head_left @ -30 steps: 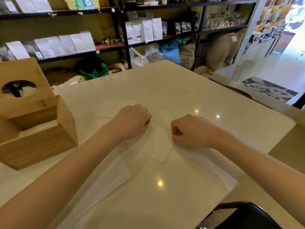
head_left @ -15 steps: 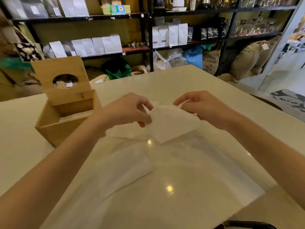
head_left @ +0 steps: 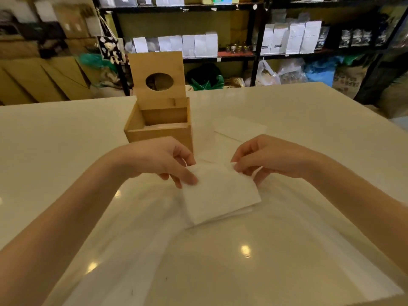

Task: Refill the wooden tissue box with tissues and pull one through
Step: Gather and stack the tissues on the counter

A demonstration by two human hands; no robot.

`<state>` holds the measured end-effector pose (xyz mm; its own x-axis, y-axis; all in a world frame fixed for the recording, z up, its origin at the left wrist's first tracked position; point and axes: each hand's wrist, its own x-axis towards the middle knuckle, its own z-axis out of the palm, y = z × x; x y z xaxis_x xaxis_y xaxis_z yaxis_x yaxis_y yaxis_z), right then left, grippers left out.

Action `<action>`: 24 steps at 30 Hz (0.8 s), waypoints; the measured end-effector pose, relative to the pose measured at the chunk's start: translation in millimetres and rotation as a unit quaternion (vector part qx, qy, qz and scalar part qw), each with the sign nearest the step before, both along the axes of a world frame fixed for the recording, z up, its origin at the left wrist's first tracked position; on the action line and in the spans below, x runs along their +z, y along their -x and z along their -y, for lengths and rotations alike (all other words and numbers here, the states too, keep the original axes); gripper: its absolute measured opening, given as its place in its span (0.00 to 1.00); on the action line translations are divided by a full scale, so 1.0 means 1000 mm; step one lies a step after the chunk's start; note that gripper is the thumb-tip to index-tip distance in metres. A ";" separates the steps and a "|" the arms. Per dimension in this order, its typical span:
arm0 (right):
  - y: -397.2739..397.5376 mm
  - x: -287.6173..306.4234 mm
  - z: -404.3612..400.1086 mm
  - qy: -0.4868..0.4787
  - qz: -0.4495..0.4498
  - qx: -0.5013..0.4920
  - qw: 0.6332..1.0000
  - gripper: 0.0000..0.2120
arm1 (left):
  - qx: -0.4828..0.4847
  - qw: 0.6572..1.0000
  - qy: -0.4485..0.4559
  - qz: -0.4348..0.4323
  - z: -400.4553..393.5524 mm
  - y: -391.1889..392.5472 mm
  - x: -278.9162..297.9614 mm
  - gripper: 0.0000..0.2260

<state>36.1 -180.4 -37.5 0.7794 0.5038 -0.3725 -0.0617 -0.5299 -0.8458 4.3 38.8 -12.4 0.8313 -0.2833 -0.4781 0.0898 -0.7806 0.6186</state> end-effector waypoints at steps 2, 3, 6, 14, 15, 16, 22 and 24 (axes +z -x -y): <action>0.002 -0.005 -0.007 0.034 0.028 0.009 0.999 0.04 | 0.018 1.000 -0.013 -0.002 -0.004 0.002 -0.009 0.04; 0.003 -0.007 -0.010 0.048 0.041 0.010 0.998 0.04 | 0.025 1.000 -0.018 0.000 -0.005 0.002 -0.013 0.03; 0.003 -0.012 -0.015 0.082 0.067 0.006 0.994 0.03 | 0.036 0.999 -0.030 0.012 -0.007 0.005 -0.022 0.03; 0.006 -0.010 -0.017 0.125 0.102 0.004 0.987 0.07 | 0.035 0.998 -0.045 0.027 -0.005 0.004 -0.029 0.06; 0.007 -0.009 -0.017 0.135 0.109 0.006 0.985 0.07 | 0.033 0.998 -0.046 0.028 -0.005 0.004 -0.029 0.06; 0.007 -0.008 -0.017 0.142 0.116 0.008 0.983 0.07 | 0.031 0.998 -0.048 0.028 -0.006 0.003 -0.030 0.07; 0.012 -0.003 -0.016 0.165 0.127 0.031 0.977 0.07 | 0.031 0.998 -0.043 0.024 -0.008 0.001 -0.031 0.08; 0.013 -0.002 -0.016 0.174 0.130 0.044 0.975 0.06 | 0.031 0.998 -0.043 0.027 -0.007 0.000 -0.031 0.08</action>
<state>23.4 -163.9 -39.4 0.8294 0.4523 -0.3277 0.1909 -0.7809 -0.5948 3.8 45.9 -43.4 0.8712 -0.1894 -0.4529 0.1086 -0.8253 0.5541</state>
